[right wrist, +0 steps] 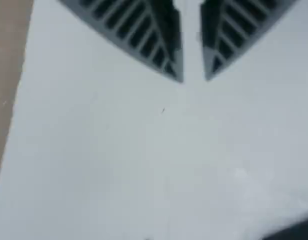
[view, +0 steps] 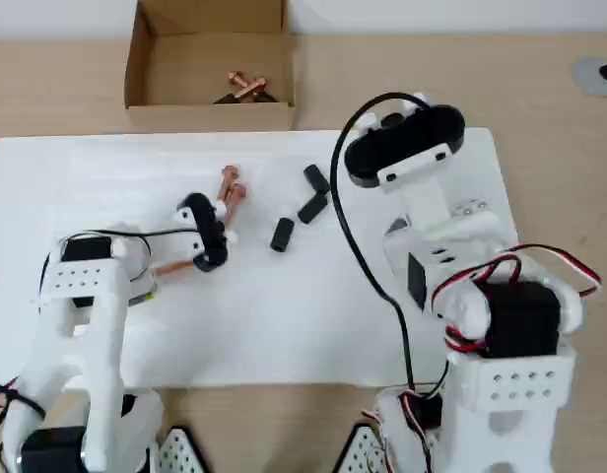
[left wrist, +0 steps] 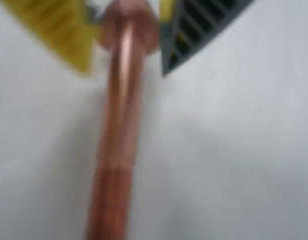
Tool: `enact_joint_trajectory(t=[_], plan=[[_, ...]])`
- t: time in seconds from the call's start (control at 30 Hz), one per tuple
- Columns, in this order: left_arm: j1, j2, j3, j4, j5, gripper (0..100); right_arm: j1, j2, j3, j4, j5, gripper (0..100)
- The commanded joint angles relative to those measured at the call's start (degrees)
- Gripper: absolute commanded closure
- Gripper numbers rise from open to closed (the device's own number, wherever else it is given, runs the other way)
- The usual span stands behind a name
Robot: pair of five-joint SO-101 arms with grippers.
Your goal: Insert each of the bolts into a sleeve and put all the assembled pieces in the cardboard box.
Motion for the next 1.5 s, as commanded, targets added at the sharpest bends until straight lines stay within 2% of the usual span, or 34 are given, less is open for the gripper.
enact_joint_trajectory(t=[0.0, 0.1, 0.17, 0.27, 0.47, 0.6, 0.63, 0.7, 0.87, 1.07, 1.23, 1.47], plan=[[-1.85, 1.01, -5.01, -0.97, 2.29, 73, 0.75, -1.19, 1.8, -0.18, 0.18, 96.7], [-2.9, 1.01, -7.03, -0.97, 7.12, 67, 0.57, -1.19, 2.33, -0.26, 0.18, 96.7], [-3.6, 1.01, -8.18, -0.97, 11.78, 66, 0.48, -1.1, 2.42, -0.44, 0.18, 96.7], [-4.04, 0.75, -10.73, 0.09, 25.41, 66, 0.48, -0.92, 2.42, -0.44, 0.26, 96.7], [-4.13, -2.68, -16.88, 15.38, 74.2, 72, 0.4, -0.92, 3.74, -1.23, 0.35, 96.7], [-3.08, -4.79, -19.08, 23.74, 112.35, 75, 0.4, -0.92, 8.4, -4.66, 0.35, 96.7], [-3.78, -5.49, -19.69, 25.58, 119.82, 75, 0.4, -0.92, 9.45, -5.54, 0.35, 96.7], [-4.84, -6.37, -20.04, 25.76, 128.53, 75, 0.4, -0.92, 10.95, -6.86, 0.26, 96.7], [-4.04, -8.92, -17.58, 26.11, 135.65, 75, 0.31, -0.84, 11.3, -7.82, 0.18, 96.7], [-3.87, -8.84, -4.48, 17.32, 146.73, 75, -3.38, -0.84, 11.38, -7.47, 0.09, 96.7], [-0.35, -8.92, 5.89, 6.95, 149.89, 75, -6.29, -0.84, 11.47, -7.74, -0.53, 96.7], [1.93, -8.92, 8.09, -1.14, 152.88, 75, -8.75, -0.84, 11.47, -7.38, -4.48, 96.7]])
